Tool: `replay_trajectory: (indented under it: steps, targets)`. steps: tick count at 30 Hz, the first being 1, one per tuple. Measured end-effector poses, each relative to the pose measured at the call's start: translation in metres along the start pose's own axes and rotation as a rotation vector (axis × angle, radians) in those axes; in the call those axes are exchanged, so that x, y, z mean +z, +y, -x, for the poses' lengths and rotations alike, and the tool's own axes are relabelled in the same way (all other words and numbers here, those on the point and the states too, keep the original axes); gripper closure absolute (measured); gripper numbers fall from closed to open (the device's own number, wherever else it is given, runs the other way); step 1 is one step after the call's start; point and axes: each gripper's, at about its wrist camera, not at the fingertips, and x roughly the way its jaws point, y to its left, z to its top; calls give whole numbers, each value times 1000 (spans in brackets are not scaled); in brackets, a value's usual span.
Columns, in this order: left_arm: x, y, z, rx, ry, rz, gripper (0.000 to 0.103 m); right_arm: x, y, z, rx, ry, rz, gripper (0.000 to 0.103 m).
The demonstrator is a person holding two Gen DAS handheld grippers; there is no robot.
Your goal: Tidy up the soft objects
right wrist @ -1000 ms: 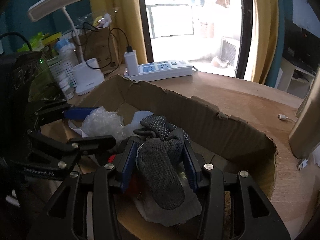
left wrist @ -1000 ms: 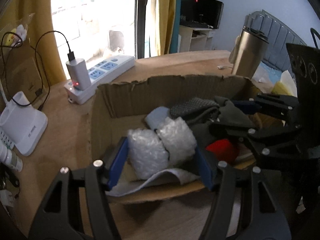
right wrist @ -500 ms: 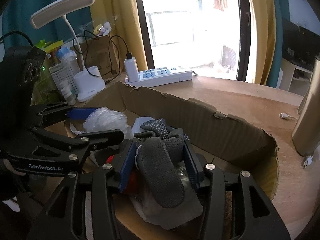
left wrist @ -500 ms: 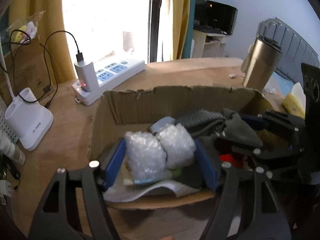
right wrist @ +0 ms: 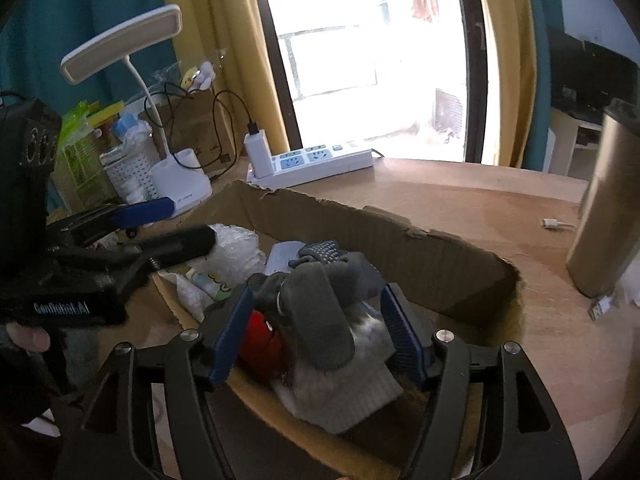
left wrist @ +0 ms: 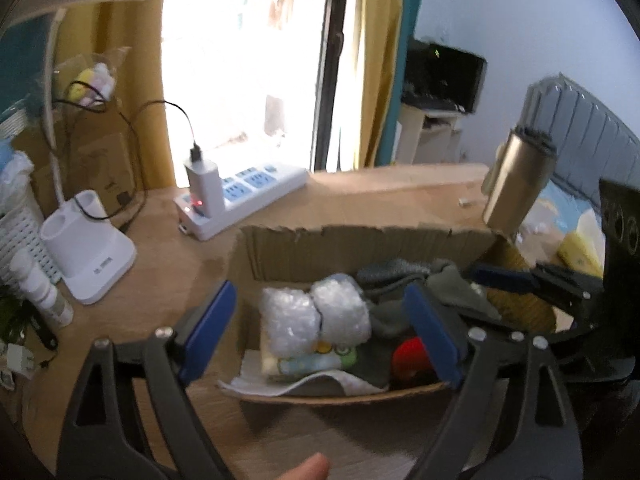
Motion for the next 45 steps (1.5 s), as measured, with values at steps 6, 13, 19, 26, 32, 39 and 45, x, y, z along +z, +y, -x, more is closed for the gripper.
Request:
replay_trajectory:
  steps: [6, 13, 19, 26, 32, 39, 45]
  targets:
    - [3, 7, 30, 15, -97, 38, 4, -4, 5, 22, -41, -37, -17, 27]
    - [1, 4, 63, -4, -175, 51, 1, -10, 14, 50, -76, -81, -31, 26]
    - [-4, -5, 92, -20, -233, 37, 1, -19, 23, 73, -110, -101, -30, 26]
    - [-15, -15, 125, -35, -285, 15, 1, -28, 33, 101, -161, -141, -34, 26]
    - [-25, -19, 150, -30, -327, -6, 1, -32, 45, 124, -201, -185, -28, 26]
    - [-39, -18, 178, 26, -373, -1, 1, -42, 66, 152, -239, -235, -7, 26]
    - [-53, -13, 201, 35, -405, 5, 1, -53, 83, 168, -274, -263, -4, 26]
